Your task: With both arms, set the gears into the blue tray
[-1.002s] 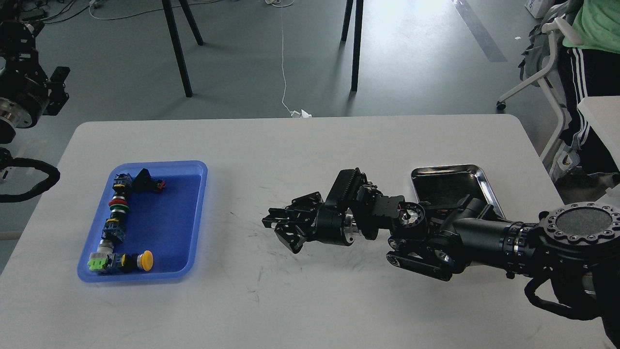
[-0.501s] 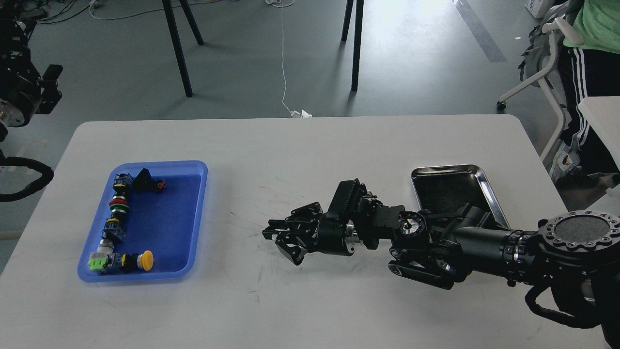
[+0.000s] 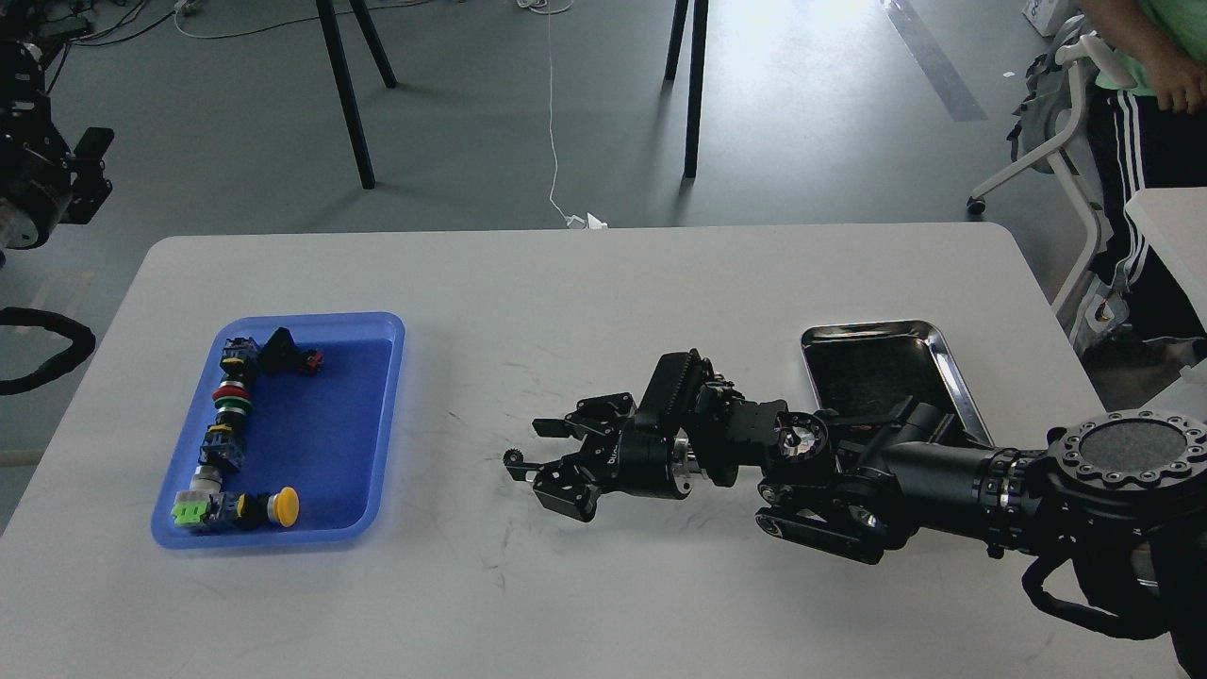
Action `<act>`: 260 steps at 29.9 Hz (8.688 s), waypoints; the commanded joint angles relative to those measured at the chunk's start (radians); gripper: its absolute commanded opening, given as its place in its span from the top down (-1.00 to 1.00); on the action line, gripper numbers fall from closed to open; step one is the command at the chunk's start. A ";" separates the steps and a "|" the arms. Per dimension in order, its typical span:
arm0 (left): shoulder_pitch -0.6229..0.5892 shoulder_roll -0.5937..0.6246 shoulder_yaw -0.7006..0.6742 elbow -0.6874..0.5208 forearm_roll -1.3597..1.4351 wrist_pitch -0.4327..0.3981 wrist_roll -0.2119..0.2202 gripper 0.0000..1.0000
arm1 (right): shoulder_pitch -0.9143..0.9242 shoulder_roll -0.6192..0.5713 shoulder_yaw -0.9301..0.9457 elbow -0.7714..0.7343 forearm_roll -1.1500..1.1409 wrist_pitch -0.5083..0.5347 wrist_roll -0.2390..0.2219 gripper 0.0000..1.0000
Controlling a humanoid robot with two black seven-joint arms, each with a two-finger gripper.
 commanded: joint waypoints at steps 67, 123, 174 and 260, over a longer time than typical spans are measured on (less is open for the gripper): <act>-0.147 0.259 0.444 -0.607 0.621 0.112 -0.014 -0.95 | 0.158 -0.155 0.636 -0.126 1.097 0.144 -0.058 -0.91; -0.561 -0.306 1.205 -0.621 1.221 0.373 -0.033 -0.59 | 0.062 -0.279 0.751 -0.120 1.098 0.152 -0.049 -0.92; -0.432 -0.481 1.202 -0.411 1.201 0.363 -0.033 -0.33 | 0.019 -0.282 0.781 -0.123 1.097 0.161 -0.049 -0.92; -0.395 -0.493 1.192 -0.388 1.154 0.432 -0.033 0.54 | 0.011 -0.282 0.770 -0.132 1.095 0.163 -0.051 -0.92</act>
